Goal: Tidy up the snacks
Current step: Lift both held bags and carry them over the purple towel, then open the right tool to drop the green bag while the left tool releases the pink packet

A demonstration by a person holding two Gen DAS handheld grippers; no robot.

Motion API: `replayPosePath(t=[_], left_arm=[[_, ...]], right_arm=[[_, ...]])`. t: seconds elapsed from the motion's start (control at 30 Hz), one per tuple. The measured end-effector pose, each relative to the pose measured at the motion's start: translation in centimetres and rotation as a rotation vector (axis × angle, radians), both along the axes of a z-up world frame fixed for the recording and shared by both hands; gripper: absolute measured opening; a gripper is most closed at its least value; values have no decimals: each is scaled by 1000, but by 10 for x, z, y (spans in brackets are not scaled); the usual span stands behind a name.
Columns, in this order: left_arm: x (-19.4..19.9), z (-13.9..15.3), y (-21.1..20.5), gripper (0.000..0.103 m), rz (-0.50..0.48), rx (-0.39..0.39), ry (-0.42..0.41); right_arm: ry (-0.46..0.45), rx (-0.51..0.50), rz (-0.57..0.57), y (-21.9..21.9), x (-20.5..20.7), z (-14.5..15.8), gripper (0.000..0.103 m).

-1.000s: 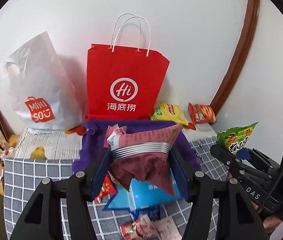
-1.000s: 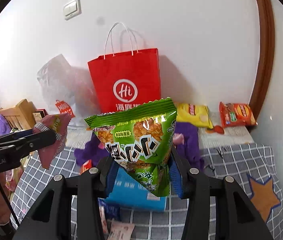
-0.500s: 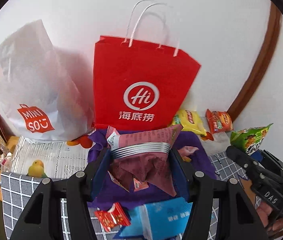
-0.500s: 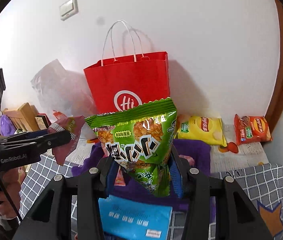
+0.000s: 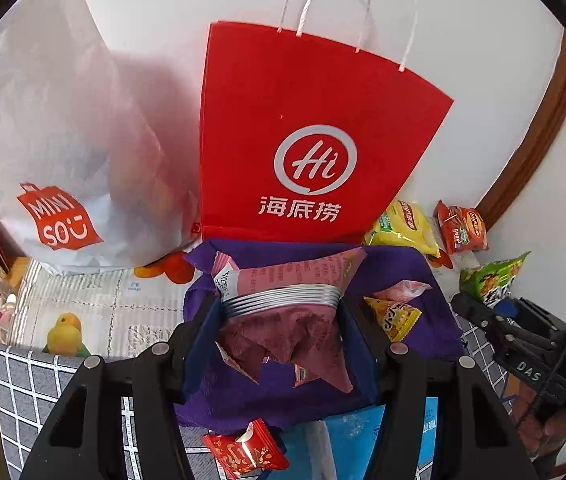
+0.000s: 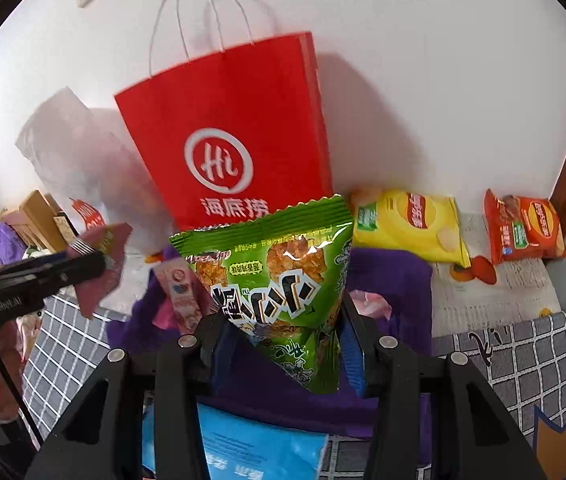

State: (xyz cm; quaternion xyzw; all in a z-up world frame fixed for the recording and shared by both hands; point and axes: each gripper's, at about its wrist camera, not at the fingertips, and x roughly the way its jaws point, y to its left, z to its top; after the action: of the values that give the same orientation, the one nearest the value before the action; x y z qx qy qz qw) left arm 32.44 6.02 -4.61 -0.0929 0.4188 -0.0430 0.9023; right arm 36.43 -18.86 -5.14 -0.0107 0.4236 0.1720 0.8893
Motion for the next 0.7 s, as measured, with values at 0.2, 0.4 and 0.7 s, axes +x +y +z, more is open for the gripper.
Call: replayPosePath(t=[0.2,0.4,0.7], left_arm=[[6,-10,3,58,11,-1,24],[8,-13,4,58,10,-4,41],[11,-18,1,58,-1,-1,59]], right_arm=[[76,-23,29,-1,10,-22,46],[141,-112,49,7,15,-44,46],[216,-218,59,10,19,-70,46]])
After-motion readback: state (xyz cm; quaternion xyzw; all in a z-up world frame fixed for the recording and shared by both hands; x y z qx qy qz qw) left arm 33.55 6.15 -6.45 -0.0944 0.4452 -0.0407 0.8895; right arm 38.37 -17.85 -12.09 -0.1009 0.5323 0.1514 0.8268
